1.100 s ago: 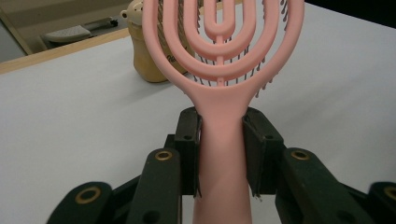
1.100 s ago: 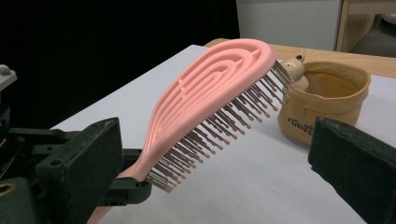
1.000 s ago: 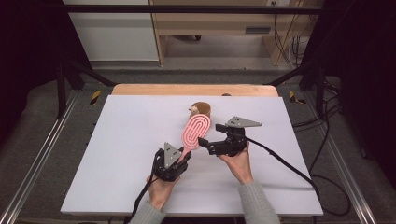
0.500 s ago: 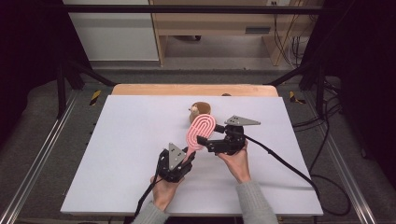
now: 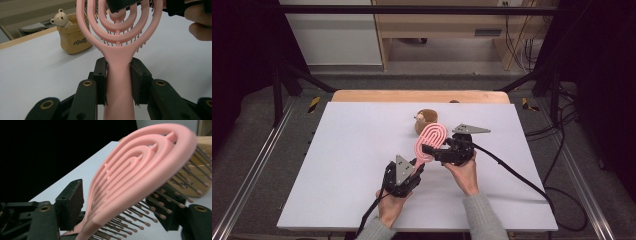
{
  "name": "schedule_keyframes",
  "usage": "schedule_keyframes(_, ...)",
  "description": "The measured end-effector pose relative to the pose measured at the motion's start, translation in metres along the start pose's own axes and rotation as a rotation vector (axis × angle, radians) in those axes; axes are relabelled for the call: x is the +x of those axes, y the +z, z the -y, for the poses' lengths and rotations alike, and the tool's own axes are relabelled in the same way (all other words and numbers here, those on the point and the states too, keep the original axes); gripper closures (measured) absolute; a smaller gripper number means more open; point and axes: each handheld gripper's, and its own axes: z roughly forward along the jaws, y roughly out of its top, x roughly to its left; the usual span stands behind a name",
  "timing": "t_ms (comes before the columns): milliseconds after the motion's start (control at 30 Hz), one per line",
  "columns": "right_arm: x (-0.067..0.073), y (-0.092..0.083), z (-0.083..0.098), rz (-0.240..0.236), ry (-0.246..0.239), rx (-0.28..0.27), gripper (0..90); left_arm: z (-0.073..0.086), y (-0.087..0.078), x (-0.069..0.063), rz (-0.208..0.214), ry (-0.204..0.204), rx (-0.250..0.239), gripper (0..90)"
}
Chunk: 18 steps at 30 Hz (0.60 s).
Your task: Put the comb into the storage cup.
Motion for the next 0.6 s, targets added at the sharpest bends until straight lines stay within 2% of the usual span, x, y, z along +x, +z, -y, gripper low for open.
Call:
schedule_keyframes(267,-0.0011,0.0003,-0.0004,-0.016,0.027,0.022,44.8,-0.0001,-0.0005,-0.0011,0.000,0.003,-0.009,69.1)
schedule_keyframes(433,-0.0020,0.0007,-0.0016,-0.035,0.077,0.039,49.1,0.0002,-0.0005,-0.0016,-0.005,0.007,-0.010,69.0)
schedule_keyframes(600,-0.0018,0.0002,-0.0019,-0.039,0.088,0.047,50.9,0.0009,0.0004,-0.0021,-0.004,0.006,-0.011,69.0)
